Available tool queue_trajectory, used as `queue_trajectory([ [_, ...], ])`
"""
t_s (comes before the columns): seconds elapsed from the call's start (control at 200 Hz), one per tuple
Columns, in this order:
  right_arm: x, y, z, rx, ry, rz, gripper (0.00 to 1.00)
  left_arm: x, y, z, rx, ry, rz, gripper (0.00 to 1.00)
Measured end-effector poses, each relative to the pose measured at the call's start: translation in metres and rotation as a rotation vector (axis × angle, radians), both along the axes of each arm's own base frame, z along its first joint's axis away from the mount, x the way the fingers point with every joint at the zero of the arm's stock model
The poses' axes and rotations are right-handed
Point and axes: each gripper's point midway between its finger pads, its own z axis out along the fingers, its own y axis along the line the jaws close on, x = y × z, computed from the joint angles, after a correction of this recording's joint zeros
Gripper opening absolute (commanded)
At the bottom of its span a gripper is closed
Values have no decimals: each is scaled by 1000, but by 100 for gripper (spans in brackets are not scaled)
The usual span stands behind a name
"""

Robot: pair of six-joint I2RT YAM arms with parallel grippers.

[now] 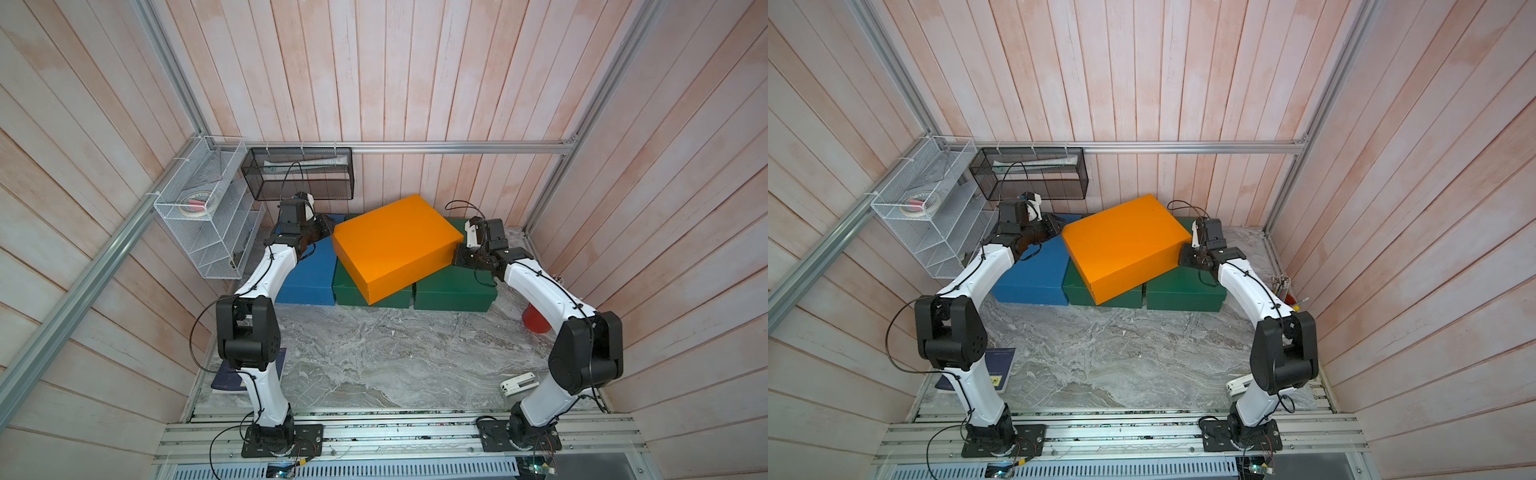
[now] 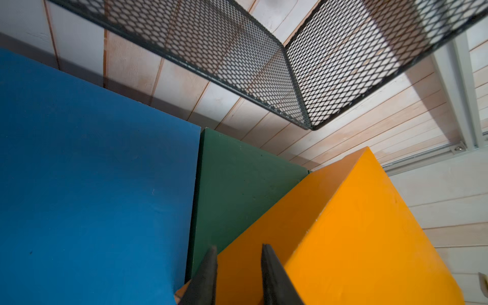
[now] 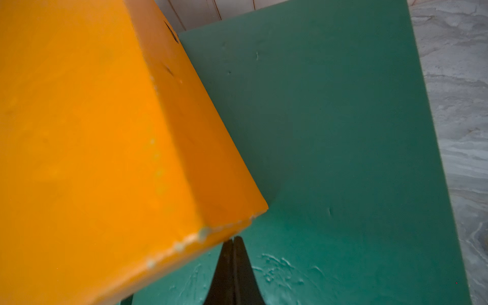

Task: Stack the shoeboxes
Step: Adjust the shoebox.

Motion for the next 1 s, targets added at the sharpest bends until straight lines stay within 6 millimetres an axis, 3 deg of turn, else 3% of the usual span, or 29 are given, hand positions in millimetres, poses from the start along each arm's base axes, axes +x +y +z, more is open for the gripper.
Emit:
queue_trajectory([
  [0.095,12,4,2,-5,-11,11,1,-7,0,-2,-13,9,-1,52],
  [0.165,21,7,3,-2,-19,24,9,-17,-2,-3,-32,22,-6,58],
  [0.29,31,16,2,14,-21,56,22,-39,-4,-4,-56,41,-20,59],
  [0.48,46,35,12,31,-61,121,59,-66,-8,-3,-101,58,-41,59],
  [0.565,53,47,19,40,-83,143,67,-79,-9,-3,-118,66,-43,60],
  [0.68,57,55,23,36,-103,153,68,-89,-7,7,-122,48,-36,62],
  [0.815,62,42,23,20,-105,113,69,-91,-1,27,-99,-6,-7,65],
  [1.0,88,-10,31,31,-125,-15,69,-76,11,40,-80,-45,37,69],
])
